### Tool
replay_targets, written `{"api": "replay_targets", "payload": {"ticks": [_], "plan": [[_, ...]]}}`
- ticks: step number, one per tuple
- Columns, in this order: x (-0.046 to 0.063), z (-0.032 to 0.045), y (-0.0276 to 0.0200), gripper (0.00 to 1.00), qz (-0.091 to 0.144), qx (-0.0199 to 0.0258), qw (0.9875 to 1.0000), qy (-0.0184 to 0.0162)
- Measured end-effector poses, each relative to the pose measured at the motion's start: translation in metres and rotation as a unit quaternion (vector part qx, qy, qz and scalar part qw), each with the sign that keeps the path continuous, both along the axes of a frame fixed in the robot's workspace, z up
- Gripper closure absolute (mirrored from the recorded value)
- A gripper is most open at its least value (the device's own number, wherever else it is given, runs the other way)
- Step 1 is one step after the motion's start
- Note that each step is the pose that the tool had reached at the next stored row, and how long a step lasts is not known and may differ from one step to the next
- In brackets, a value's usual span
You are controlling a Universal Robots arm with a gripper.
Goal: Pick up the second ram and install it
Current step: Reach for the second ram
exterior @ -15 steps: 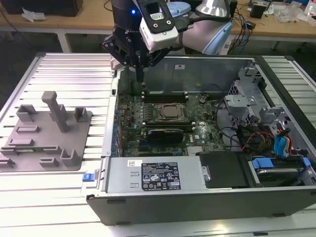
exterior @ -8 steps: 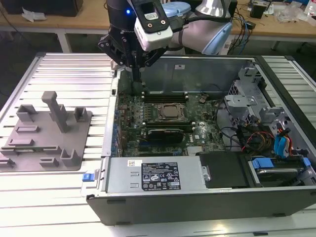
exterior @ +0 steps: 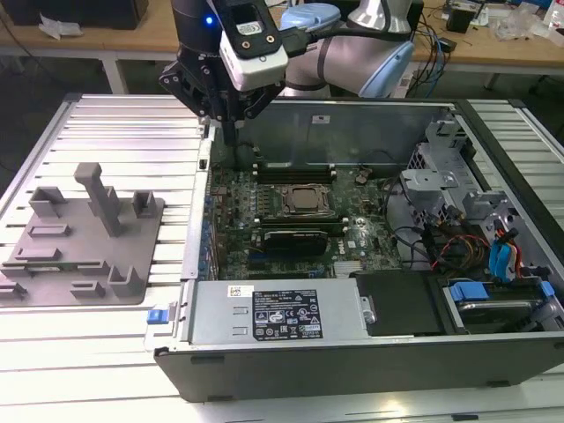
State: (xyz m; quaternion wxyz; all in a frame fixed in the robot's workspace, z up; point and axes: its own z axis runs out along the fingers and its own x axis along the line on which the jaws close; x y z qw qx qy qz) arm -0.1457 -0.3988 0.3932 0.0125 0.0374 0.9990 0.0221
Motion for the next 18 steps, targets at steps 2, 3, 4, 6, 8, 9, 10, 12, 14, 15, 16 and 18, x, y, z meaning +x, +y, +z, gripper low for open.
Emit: {"api": "replay_targets", "payload": {"ticks": [2,3,4,6,8,9,10,12,14,15,16,18], "plan": [[-0.004,0.0,0.0,0.92,0.0,0.0,1.0,0.0],[-0.007,0.0,0.0,0.92,0.0,0.0,1.0,0.0],[-0.009,0.0,0.0,0.92,0.0,0.0,1.0,0.0],[-0.015,0.0,0.0,0.92,0.0,0.0,1.0,0.0],[-0.018,0.0,0.0,0.92,0.0,0.0,1.0,0.0],[-0.019,0.0,0.0,0.92,0.0,0.0,1.0,0.0],[-0.021,0.0,0.0,0.92,0.0,0.0,1.0,0.0],[-0.024,0.0001,0.0,0.92,0.0,-0.0001,1.0,0.0],[-0.028,0.0,0.0,0.92,0.0,0.0,1.0,0.0],[-0.029,0.0,0.0,0.92,0.0,0.0,1.0,0.0],[-0.032,0.0,0.0,0.92,0.0,0.0,1.0,0.0],[-0.039,0.0,0.0,0.92,0.0,0.0,1.0,0.0]]}}
